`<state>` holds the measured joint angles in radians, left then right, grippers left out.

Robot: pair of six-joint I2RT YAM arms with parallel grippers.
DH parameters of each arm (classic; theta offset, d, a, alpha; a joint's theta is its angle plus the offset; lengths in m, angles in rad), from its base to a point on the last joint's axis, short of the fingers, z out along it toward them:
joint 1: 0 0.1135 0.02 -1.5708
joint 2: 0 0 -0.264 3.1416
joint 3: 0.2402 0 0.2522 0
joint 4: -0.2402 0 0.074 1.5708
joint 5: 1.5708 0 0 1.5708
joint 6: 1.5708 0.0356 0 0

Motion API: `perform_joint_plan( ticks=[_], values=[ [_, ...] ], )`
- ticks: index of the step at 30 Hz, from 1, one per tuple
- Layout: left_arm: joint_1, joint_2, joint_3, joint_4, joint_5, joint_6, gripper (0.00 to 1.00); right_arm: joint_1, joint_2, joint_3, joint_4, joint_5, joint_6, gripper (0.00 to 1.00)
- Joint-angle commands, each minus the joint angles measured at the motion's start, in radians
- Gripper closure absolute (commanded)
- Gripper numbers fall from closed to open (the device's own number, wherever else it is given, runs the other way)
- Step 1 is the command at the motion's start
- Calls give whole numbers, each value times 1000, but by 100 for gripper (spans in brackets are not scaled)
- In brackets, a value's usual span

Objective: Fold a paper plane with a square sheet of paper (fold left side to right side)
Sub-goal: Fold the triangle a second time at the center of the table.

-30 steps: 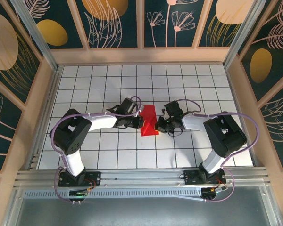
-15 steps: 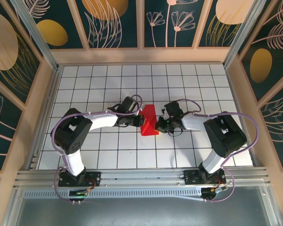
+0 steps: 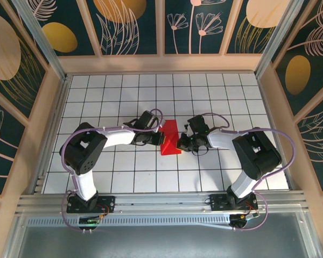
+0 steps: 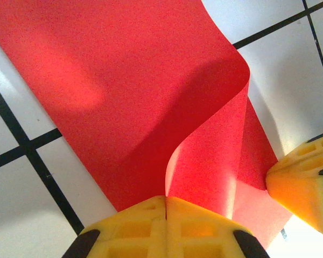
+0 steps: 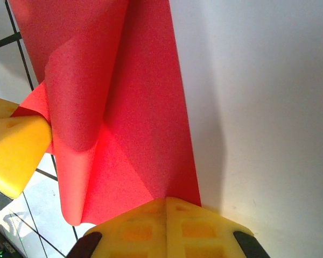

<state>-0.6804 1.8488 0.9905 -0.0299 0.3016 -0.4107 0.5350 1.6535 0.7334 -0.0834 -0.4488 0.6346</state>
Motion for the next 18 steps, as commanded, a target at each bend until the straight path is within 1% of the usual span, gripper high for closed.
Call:
perform_joint_plan(
  ticks=[1, 18],
  values=[
    [6, 16, 23, -7, -10, 19, 100, 6, 40, -2, -88, 61, -12, 100],
    [6, 24, 23, 11, -9, 19, 100, 6, 46, 3, -89, 59, -12, 100]
  ],
)
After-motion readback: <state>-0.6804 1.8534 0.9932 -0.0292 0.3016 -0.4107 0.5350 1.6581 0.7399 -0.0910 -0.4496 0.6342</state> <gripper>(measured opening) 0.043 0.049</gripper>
